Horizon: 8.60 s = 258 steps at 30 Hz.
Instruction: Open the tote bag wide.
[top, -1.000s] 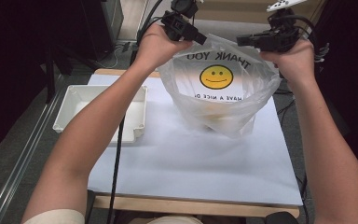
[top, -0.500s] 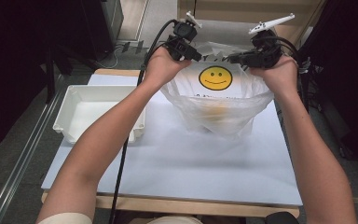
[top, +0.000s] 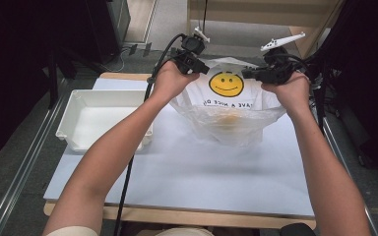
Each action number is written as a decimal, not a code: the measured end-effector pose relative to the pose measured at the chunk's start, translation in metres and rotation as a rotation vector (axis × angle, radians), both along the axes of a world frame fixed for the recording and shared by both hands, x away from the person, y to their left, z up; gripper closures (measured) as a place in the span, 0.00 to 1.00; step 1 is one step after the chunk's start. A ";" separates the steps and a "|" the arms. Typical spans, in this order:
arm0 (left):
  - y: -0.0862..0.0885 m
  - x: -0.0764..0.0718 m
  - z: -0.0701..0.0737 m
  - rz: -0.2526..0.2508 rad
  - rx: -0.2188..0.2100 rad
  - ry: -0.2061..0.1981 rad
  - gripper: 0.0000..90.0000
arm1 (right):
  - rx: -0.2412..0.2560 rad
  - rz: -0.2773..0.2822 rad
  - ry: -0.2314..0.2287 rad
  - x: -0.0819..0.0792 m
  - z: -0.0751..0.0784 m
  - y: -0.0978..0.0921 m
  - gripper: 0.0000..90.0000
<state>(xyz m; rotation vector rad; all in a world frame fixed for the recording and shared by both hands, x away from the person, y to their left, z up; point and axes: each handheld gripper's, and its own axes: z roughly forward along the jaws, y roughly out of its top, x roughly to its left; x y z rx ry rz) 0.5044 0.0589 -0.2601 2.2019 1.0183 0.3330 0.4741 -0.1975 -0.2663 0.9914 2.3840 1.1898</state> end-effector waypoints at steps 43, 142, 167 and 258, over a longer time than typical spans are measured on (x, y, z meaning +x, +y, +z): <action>0.019 -0.012 -0.077 0.083 -0.085 -0.031 0.93 | 0.021 -0.120 0.016 -0.015 -0.081 -0.026 1.00; 0.031 -0.004 -0.202 0.200 -0.007 0.042 0.88 | -0.053 -0.352 0.092 -0.025 -0.216 -0.061 1.00; 0.041 0.001 -0.200 0.257 -0.016 0.054 0.98 | -0.060 -0.469 0.113 -0.036 -0.216 -0.111 1.00; 0.010 -0.103 -0.175 -0.016 -0.193 0.100 0.97 | 0.030 -0.231 0.065 0.036 -0.160 0.002 1.00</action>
